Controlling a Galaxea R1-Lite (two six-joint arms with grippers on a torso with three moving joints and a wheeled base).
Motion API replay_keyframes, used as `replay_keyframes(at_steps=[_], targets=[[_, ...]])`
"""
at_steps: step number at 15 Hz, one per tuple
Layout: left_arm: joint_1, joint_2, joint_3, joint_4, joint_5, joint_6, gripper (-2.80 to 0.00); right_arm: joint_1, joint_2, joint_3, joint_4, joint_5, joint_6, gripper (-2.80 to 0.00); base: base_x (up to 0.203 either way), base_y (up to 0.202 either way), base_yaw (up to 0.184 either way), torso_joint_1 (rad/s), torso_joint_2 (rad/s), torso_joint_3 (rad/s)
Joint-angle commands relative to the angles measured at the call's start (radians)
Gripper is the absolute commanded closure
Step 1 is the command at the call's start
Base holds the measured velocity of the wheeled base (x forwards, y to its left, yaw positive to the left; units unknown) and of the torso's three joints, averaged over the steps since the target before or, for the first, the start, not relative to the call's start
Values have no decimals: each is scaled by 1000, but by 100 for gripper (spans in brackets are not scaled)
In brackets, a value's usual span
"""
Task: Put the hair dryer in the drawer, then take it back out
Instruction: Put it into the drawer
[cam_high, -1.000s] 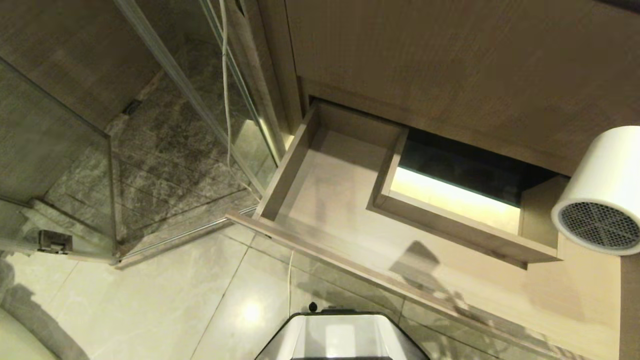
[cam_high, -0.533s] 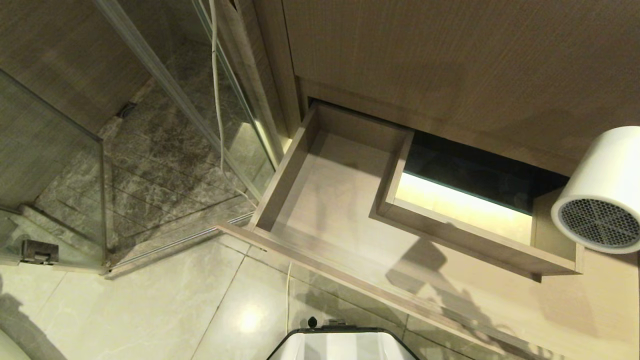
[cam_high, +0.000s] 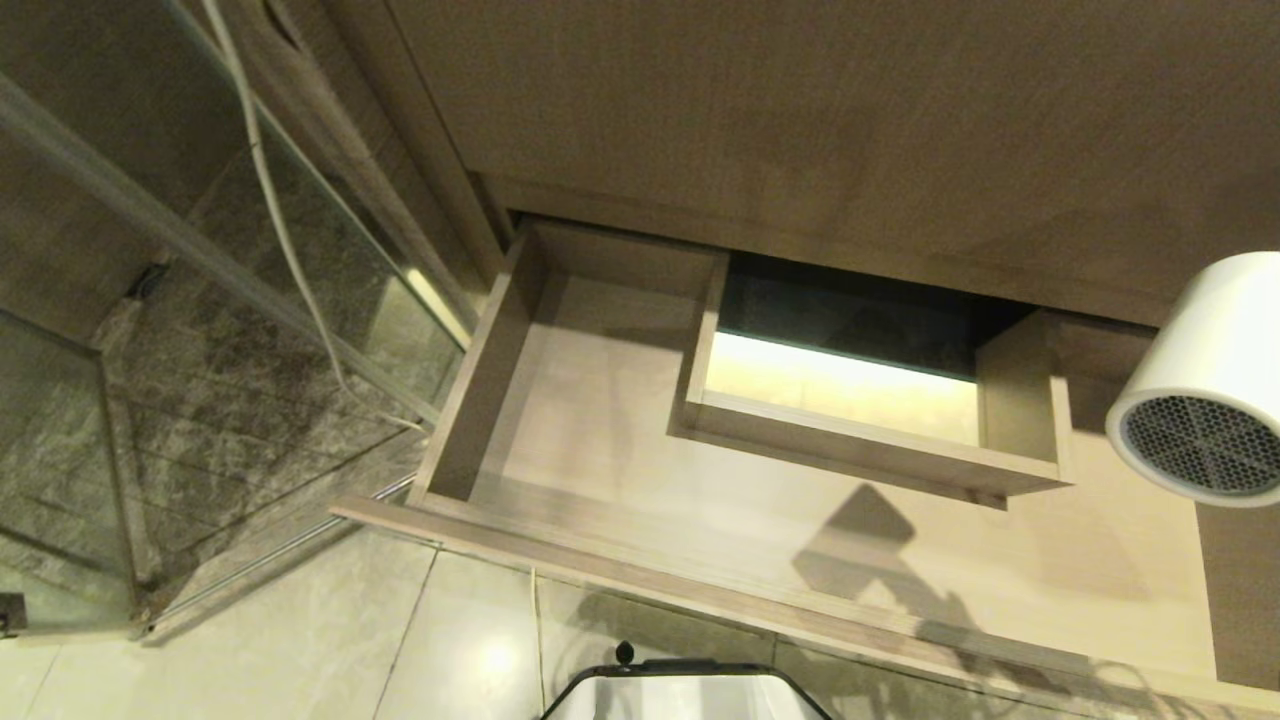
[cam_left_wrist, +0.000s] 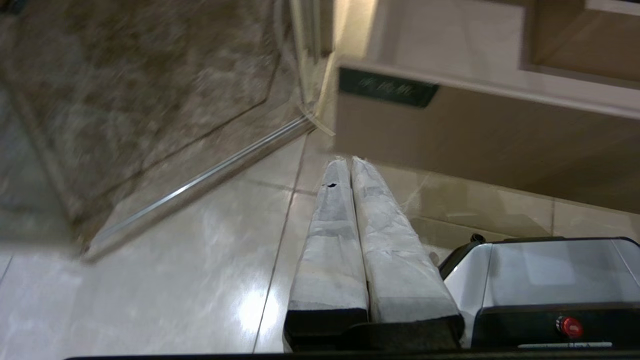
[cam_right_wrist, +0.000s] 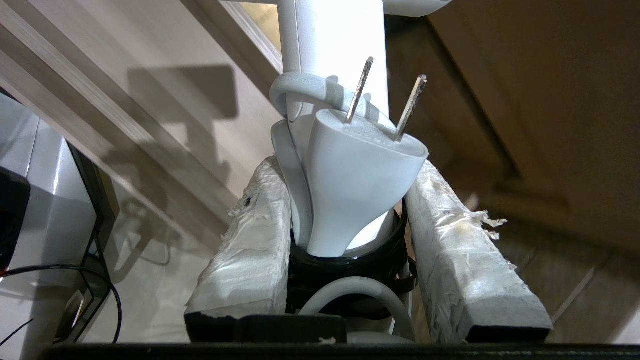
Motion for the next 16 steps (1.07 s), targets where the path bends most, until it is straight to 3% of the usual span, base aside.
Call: replay_keyframes(at_steps=[1, 7, 16], targets=[[0, 0, 2, 0, 0, 0, 0, 1, -1, 1, 3, -2, -4, 0, 3, 10, -167, 7, 7, 12], [0, 0, 2, 0, 0, 0, 0, 1, -2, 12, 0, -11, -4, 0, 0, 5, -136, 3, 2, 4], [0, 0, 1, 0, 0, 0, 0, -1, -15, 27, 0, -11, -4, 0, 0, 0, 0, 0, 0, 0]])
